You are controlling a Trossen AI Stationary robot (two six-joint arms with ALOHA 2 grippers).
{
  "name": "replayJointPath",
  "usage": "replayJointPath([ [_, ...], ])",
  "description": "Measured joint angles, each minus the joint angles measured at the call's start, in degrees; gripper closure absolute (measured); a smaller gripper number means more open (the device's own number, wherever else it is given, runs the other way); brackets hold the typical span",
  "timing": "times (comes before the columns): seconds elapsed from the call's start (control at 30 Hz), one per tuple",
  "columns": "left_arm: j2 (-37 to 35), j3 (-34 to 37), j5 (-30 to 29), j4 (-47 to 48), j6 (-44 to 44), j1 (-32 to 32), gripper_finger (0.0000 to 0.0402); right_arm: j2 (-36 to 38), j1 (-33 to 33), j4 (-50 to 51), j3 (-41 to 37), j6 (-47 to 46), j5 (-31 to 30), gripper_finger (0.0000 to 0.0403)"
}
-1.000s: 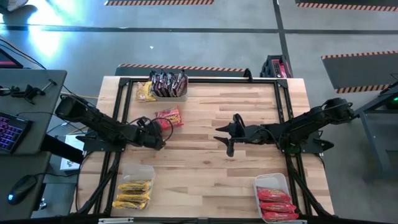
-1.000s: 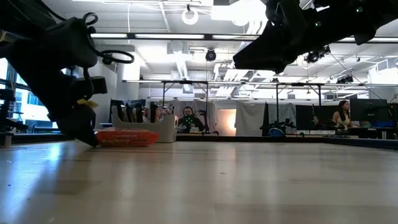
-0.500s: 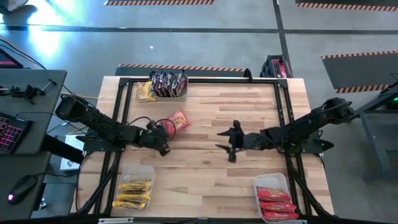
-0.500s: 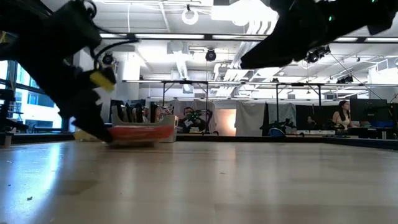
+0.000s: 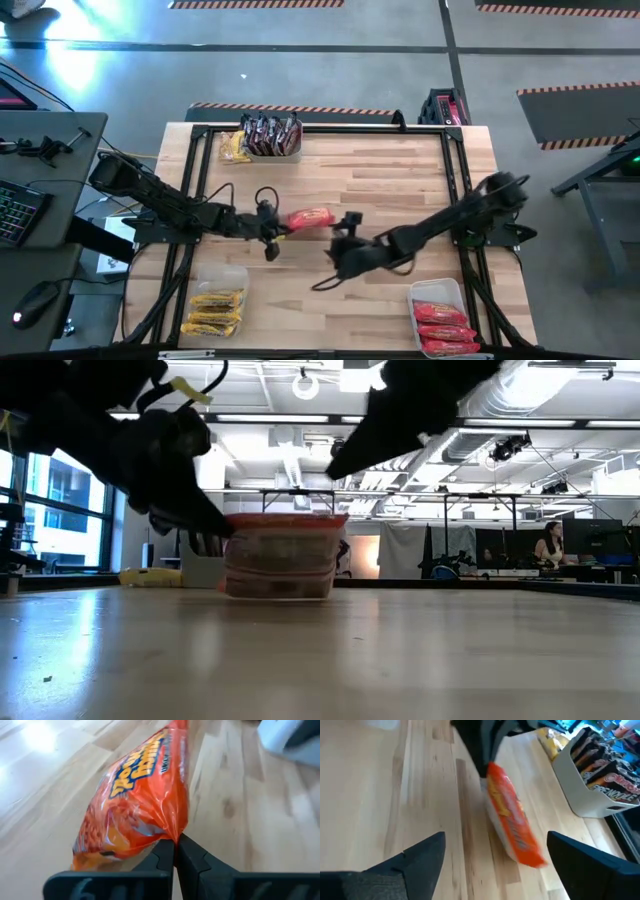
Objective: Sort Maruchan noodles
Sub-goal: Put the orange noodle pack into the white bin
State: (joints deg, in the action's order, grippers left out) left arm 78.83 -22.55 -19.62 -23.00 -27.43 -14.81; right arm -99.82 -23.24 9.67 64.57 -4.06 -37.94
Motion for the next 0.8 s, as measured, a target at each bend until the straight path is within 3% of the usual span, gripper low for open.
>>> replayJointPath([
  [0.23,0.0,0.0,1.6,-3.5,0.3,-0.8,0.0401,-13.3,1.2,15.4,18.1,2.1,-1.0,0.0072],
  [0.43,0.0,0.0,1.7,-3.9,0.6,-2.3,0.0401,-20.7,5.2,26.4,29.0,7.5,-0.9,0.0072],
  [0.8,0.0,0.0,1.6,-4.3,1.1,-2.9,0.0401,-22.2,10.9,27.9,32.1,11.9,10.1,0.0076],
])
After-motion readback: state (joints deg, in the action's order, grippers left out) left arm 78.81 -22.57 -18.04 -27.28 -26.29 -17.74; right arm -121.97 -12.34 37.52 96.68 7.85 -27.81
